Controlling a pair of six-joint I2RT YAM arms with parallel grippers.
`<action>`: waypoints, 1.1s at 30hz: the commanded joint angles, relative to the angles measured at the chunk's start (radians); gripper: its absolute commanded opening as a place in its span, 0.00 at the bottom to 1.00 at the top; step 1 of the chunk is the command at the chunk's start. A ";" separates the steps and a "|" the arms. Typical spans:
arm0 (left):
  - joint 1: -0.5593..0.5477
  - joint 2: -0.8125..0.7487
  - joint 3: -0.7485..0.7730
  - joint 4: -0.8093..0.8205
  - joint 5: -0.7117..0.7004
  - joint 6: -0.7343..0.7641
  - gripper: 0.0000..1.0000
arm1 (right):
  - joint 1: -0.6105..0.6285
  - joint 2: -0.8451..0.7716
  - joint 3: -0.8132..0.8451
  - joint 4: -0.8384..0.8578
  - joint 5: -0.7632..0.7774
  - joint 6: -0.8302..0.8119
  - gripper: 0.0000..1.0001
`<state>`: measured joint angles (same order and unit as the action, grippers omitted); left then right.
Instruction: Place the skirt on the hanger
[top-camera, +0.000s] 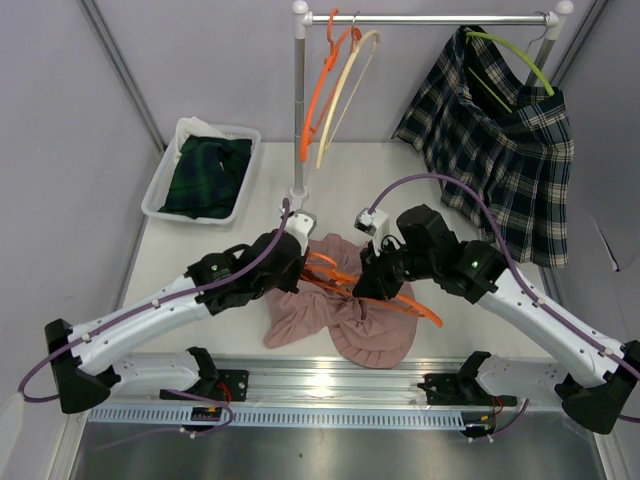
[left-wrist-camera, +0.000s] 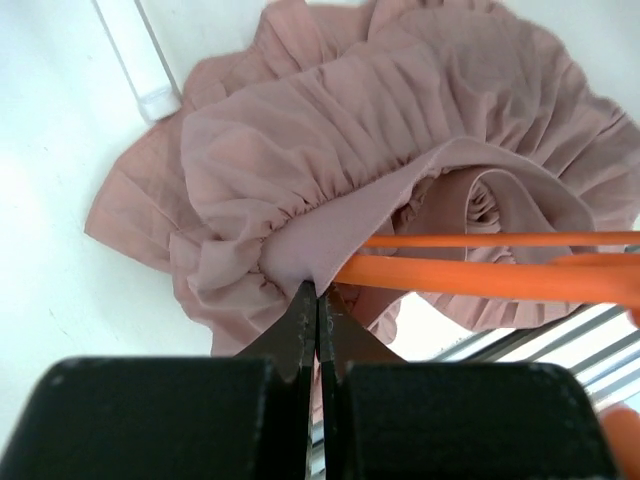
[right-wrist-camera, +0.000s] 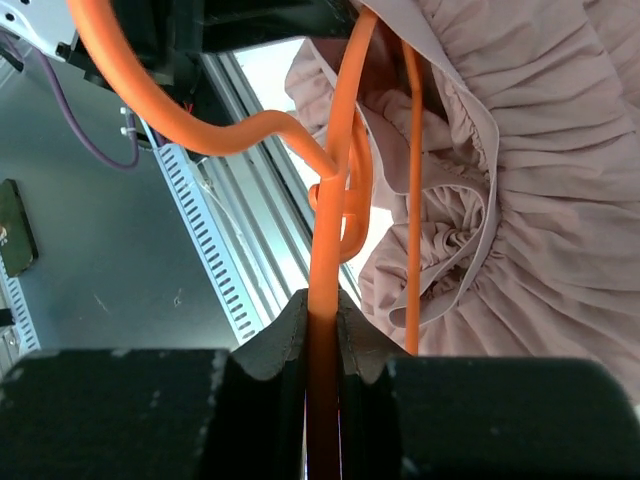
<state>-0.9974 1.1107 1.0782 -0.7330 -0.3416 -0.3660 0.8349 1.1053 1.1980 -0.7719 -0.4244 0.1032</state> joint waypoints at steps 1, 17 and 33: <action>-0.043 -0.095 0.000 0.096 -0.054 -0.024 0.00 | -0.003 -0.012 -0.060 0.207 -0.060 0.004 0.00; -0.043 -0.181 -0.293 0.417 0.012 -0.070 0.14 | -0.046 -0.021 -0.287 0.468 -0.030 0.127 0.00; -0.052 -0.273 -0.440 0.612 0.024 -0.037 0.55 | -0.033 0.041 -0.324 0.537 0.015 0.165 0.00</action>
<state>-1.0401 0.8799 0.6533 -0.2066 -0.3275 -0.4168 0.7975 1.1393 0.8639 -0.3069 -0.4286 0.2619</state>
